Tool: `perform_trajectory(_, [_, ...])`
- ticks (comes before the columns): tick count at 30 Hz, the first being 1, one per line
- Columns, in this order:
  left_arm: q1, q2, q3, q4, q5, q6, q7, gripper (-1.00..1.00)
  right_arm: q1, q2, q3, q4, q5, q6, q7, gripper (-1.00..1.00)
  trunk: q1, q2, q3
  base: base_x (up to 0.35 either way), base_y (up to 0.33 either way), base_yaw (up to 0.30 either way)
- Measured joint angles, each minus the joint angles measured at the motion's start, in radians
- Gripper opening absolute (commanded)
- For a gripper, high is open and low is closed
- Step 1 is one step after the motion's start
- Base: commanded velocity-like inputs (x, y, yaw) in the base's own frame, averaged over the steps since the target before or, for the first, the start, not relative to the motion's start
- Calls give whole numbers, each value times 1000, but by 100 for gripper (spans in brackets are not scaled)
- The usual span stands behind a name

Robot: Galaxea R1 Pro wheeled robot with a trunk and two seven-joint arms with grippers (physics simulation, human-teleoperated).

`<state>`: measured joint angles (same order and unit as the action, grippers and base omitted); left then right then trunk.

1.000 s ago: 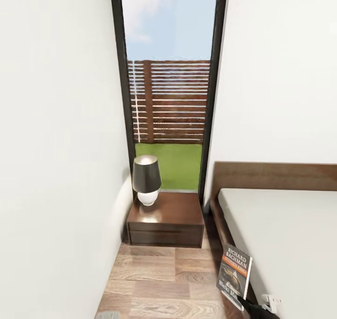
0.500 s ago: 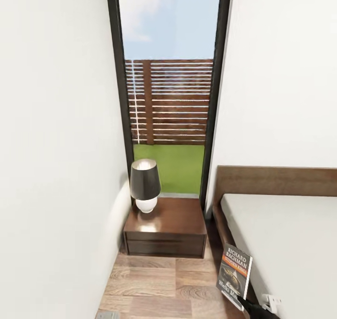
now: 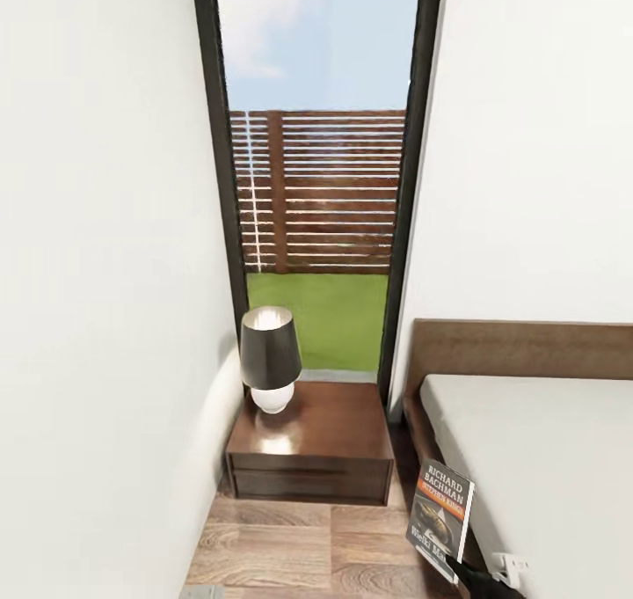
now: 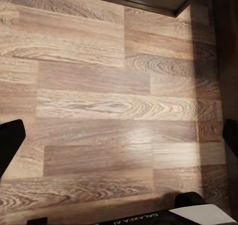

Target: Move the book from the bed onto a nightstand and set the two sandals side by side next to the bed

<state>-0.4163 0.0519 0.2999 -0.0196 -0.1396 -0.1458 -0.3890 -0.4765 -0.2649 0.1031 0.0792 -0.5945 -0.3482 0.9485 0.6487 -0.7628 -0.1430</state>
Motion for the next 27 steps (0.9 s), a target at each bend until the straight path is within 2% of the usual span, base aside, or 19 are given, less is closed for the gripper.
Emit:
perform_trajectory(14, [0,-1,-1,-1,-2,-3,-1,100,0,0,-2,0,-1,-1,1,-100,0,0,0,228,0,0])
perform_trajectory(21, [0,-16,-17,-5,-12,-89,-11,100,0,-1,-4,0,-1,-1,2,-100,0,0,0,26,0,0])
perform_trajectory(24, [0,-37,-70,-84,-42,-105,-61,100,0,-1,-4,0,-1,-1,2,-100,0,0,0,1,0,0])
perform_trajectory(25, [0,-45,-86,-150,-48,-107,-102,100,0,0,-3,0,-1,-1,2,-100,0,0,0,0,0,0])
perform_trajectory(26, [0,-46,-93,-174,-50,-107,-121,100,0,0,-4,0,-1,-1,2,-100,0,0,0,0,0,0])
perform_trajectory(27, [0,-48,-101,-217,-52,-106,-167,100,0,-1,-3,0,-1,-1,2,-100,0,0,0,0,0,0])
